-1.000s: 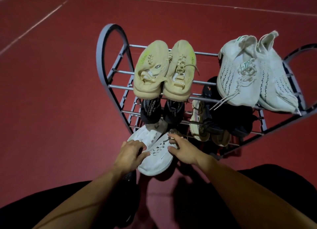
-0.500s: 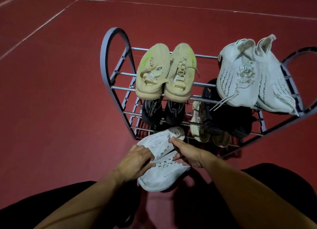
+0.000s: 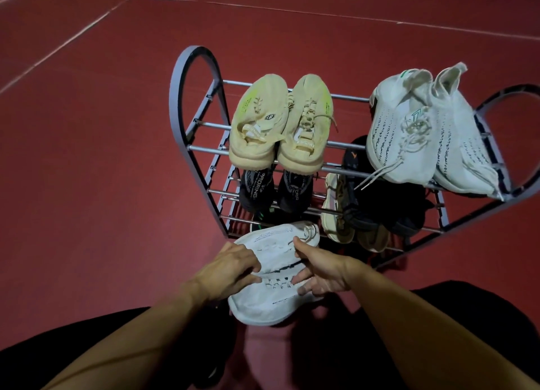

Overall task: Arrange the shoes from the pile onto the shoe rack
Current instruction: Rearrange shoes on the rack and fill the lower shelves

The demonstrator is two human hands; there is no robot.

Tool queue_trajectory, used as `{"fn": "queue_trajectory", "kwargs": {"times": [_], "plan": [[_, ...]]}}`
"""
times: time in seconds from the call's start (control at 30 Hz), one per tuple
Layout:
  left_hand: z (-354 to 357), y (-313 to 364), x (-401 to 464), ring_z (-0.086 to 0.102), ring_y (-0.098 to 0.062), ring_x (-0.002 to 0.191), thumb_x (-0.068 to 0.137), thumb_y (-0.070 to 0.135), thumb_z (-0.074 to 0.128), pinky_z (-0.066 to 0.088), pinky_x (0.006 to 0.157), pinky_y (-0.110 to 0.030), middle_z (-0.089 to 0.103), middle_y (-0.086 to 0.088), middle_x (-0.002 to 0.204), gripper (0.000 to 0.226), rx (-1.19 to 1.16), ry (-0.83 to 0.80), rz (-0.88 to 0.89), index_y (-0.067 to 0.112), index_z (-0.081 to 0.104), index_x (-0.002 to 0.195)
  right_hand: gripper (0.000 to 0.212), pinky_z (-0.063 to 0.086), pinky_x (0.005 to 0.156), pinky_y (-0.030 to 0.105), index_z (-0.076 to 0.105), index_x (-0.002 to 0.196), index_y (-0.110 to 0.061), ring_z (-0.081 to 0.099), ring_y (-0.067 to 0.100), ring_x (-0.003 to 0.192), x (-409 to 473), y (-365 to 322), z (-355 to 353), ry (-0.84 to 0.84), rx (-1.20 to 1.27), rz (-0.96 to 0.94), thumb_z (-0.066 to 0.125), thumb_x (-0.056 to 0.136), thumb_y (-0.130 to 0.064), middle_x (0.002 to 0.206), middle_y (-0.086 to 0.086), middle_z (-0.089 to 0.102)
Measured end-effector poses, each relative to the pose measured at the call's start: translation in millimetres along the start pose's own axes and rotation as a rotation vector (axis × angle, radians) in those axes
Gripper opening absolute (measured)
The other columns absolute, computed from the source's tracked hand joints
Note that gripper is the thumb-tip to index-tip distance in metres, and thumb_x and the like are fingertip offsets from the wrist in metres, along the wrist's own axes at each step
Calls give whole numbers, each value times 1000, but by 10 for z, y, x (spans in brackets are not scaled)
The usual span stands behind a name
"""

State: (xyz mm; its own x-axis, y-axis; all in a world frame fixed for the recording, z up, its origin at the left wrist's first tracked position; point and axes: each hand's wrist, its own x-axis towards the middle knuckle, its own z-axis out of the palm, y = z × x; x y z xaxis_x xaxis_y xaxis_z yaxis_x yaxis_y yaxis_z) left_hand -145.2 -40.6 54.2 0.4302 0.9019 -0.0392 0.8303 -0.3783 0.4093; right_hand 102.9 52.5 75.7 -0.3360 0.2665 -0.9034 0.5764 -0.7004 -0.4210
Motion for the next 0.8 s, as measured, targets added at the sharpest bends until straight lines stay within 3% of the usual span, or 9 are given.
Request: {"fn": "queue_trajectory", "kwargs": {"times": [0.1,0.17,0.23,0.37,0.43,0.5,0.7,0.8], "plan": [[17,2,-19,49,-5,93,97,60,49,28,84,-23,54,20,93,31,-10,0,-12,31,59,99,74,37,55,25,50,125,-28,62,21,78,25,34,31,33,-61,-35,30,81,-85,107,13,67],[18,15,-13,49,-5,92,96,59,50,26,83,-22,52,21,92,30,-15,4,-15,31,60,99,76,45,70,26,56,123,-26,58,17,90,62,55,23,100,-70,-60,34,80,-85,111,7,64],[14,39,4,48,-5,92,96,59,50,23,83,-20,54,19,93,30,-2,10,-3,31,61,99,74,47,82,29,59,116,-25,53,16,86,90,79,17,77,-14,-56,39,77,-85,103,4,58],[-11,61,18,48,-5,91,96,58,51,21,82,-19,52,20,91,29,5,22,-3,30,61,99,60,46,70,28,61,110,-28,51,14,73,52,120,18,54,139,-79,43,83,-78,88,0,56],[-28,60,19,46,-3,89,97,57,51,22,83,-19,47,23,90,28,-10,35,-15,30,60,98,49,34,60,24,57,90,-29,42,12,67,36,123,6,50,195,-136,45,83,-77,80,-3,53],[-36,66,30,44,-3,87,97,58,50,24,83,-21,45,23,89,29,-18,49,-21,30,60,98,45,25,61,26,47,79,-29,32,13,67,46,104,-18,84,239,-197,47,84,-74,75,-7,44],[-77,33,95,43,-2,86,95,59,52,26,80,-21,47,24,87,29,-12,53,-64,31,60,97,30,29,61,25,64,88,-21,56,11,87,86,83,-24,206,242,-302,56,93,-49,91,-13,63],[-98,40,125,43,-4,89,92,59,56,24,80,-19,50,22,87,28,6,45,-87,32,61,98,28,30,58,24,71,94,-15,57,10,74,81,104,-29,214,182,-296,62,90,-41,94,1,70]]}}
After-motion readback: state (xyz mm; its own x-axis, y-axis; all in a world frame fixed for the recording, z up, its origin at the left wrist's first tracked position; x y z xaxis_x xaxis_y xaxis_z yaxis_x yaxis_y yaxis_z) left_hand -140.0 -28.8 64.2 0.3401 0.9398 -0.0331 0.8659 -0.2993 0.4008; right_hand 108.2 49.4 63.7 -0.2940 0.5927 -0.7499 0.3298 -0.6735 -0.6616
